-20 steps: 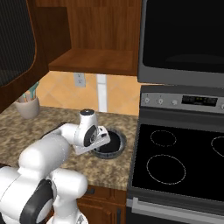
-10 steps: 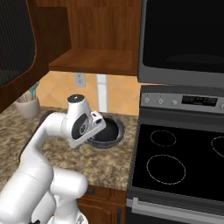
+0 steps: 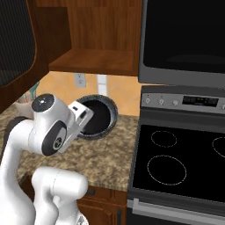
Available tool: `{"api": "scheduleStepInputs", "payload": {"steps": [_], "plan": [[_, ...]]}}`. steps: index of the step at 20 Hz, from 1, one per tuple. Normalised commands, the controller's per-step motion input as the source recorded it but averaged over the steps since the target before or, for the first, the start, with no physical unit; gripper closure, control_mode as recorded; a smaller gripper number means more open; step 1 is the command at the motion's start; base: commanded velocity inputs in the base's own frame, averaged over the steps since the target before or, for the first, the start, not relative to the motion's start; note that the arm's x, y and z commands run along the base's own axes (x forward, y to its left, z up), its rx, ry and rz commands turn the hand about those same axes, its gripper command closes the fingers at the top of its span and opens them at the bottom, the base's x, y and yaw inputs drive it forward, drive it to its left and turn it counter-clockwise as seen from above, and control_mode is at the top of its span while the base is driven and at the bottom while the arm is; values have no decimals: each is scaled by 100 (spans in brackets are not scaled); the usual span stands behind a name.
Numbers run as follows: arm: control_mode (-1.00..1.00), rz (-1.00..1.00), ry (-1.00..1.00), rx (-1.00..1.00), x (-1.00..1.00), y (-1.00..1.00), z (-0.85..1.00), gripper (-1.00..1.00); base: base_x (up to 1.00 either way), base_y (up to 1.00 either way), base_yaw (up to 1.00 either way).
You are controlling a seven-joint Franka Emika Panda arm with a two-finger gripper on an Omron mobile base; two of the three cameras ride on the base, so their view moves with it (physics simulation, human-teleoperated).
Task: Pick up the bowls on the counter and stack them on top of one another in the open cabinet. Place the smaller bowl on top of the larger bowl.
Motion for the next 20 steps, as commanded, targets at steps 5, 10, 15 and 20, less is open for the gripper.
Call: {"api": "scheduleStepInputs", "payload": {"steps": [5, 10, 15, 20], "plan": [[-100, 13, -17, -5, -9, 0, 100, 100, 0, 0, 0], [-100, 14, -15, -9, 16, 0, 100, 100, 0, 0, 0], [-100, 10, -4, -4, 93, 4, 90, 100, 0, 0, 0], [-100, 7, 0, 0, 100, 0, 35, 100, 0, 0, 0]]}}
